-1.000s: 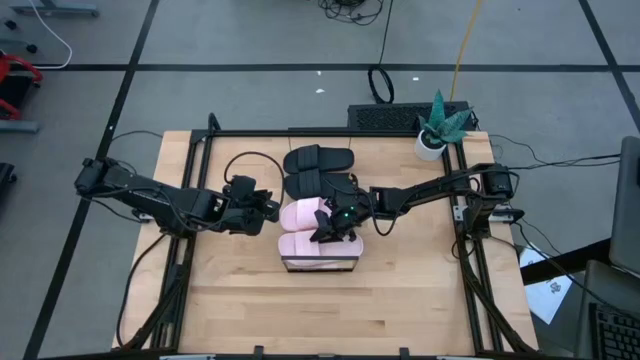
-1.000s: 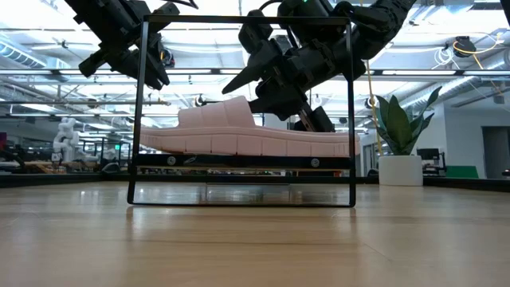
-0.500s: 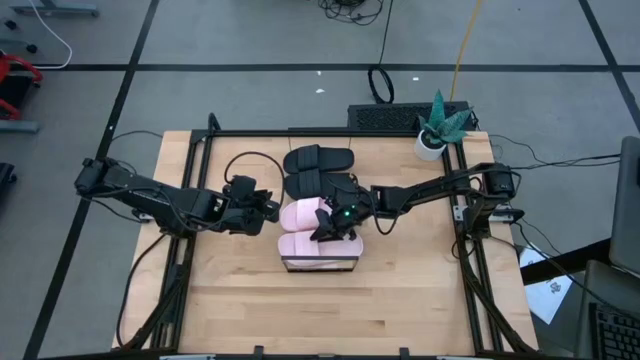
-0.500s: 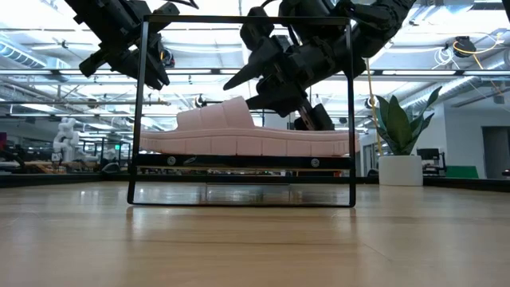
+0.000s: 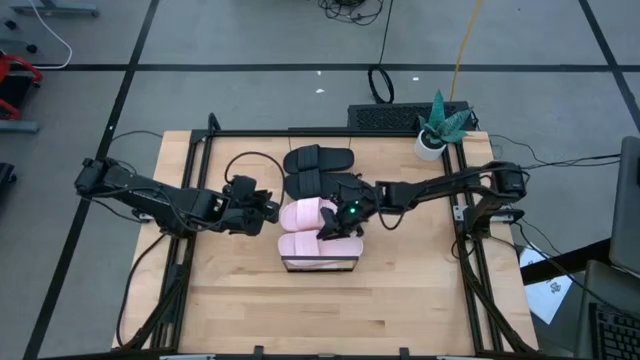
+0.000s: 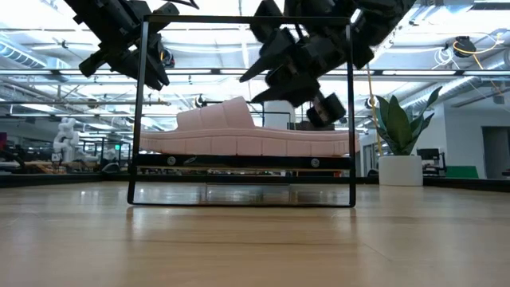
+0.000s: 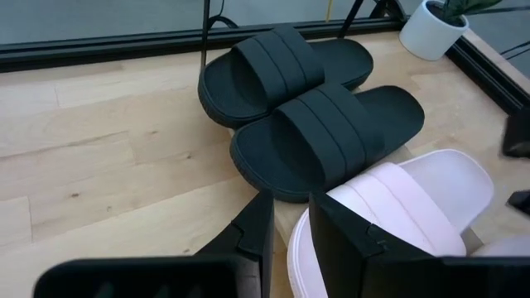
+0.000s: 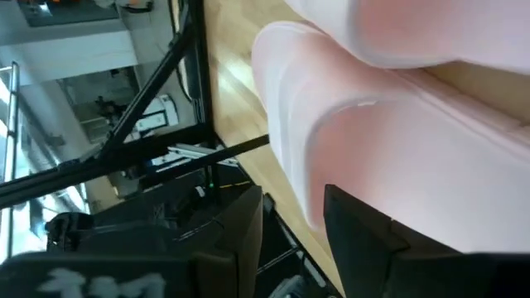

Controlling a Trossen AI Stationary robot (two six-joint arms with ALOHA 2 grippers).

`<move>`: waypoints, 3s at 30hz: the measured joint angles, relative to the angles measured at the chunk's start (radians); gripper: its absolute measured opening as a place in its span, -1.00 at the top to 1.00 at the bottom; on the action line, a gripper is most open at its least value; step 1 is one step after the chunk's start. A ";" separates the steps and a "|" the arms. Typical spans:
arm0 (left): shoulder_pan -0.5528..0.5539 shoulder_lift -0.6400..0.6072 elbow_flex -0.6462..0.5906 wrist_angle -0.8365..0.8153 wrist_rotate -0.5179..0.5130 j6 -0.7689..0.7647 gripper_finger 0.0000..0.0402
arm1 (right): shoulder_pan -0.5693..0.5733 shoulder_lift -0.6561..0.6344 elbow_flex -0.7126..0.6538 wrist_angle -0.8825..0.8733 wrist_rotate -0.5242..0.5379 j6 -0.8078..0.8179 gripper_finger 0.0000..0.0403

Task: Pick and place slides into the shelf
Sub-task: Return to Home Position

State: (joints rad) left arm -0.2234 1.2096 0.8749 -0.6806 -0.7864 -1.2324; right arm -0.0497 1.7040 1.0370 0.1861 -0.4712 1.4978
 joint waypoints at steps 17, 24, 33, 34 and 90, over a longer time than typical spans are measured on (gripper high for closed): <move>-0.049 -0.223 -0.001 -0.047 0.281 0.293 0.63 | 0.026 -0.575 0.001 -0.562 0.420 -0.506 0.41; -0.124 -0.491 -0.001 -0.059 0.371 0.331 0.63 | 0.117 -0.868 0.001 -0.680 0.702 -0.783 0.41; -0.307 -0.661 -0.045 -0.021 0.311 0.514 0.63 | 0.208 -1.183 -0.176 -0.656 0.711 -0.853 0.41; -0.331 -0.670 -0.075 0.018 0.281 0.517 0.63 | 0.220 -1.223 -0.221 -0.647 0.711 -0.841 0.41; 0.347 -0.647 -0.864 1.266 1.014 0.902 0.63 | -0.151 -1.702 -1.004 -0.144 0.622 -1.059 0.41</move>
State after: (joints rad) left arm 0.1234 0.5629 0.0105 0.5855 0.2272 -0.3302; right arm -0.2009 0.0017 0.0334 0.0419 0.1510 0.4385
